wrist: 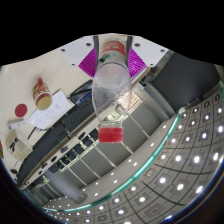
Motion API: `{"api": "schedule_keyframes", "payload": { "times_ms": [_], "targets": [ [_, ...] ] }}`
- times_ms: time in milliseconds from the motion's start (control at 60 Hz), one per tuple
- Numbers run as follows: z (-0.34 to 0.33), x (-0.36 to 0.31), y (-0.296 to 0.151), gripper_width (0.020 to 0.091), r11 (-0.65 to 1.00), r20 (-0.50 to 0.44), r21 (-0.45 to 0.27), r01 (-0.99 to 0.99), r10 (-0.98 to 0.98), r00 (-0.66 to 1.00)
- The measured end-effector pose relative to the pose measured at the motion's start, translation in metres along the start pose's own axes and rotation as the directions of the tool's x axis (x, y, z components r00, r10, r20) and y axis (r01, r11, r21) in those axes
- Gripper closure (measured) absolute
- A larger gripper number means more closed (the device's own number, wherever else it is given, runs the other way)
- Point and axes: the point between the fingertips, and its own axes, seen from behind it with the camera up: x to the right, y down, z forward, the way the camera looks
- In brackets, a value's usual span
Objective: Pour water
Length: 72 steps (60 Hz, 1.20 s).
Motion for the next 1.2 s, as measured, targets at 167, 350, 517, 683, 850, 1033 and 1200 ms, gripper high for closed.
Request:
{"api": "schedule_keyframes", "payload": {
  "times_ms": [167,350,517,683,850,1033,1200],
  "targets": [
    [0.068,0.023,-0.04,0.0731,0.896,0.076,-0.016,-0.444,0.444,0.893],
    [0.122,0.08,-0.056,0.0733,0.577,0.102,-0.035,-0.816,0.814,0.572],
    [0.141,0.116,-0.053,0.0732,0.228,0.12,-0.064,-0.972,0.968,0.219],
    [0.145,0.124,-0.055,0.0732,0.167,0.111,-0.076,-0.983,0.981,0.158],
    [0.145,0.113,-0.053,0.0733,0.236,0.066,-0.113,-0.965,0.971,0.229],
    [0.136,0.096,-0.066,0.0733,0.606,0.02,-0.173,-0.776,0.79,0.612],
    [0.114,0.103,-0.127,0.073,0.954,0.009,-0.11,-0.28,0.283,0.959]
  ]
}}
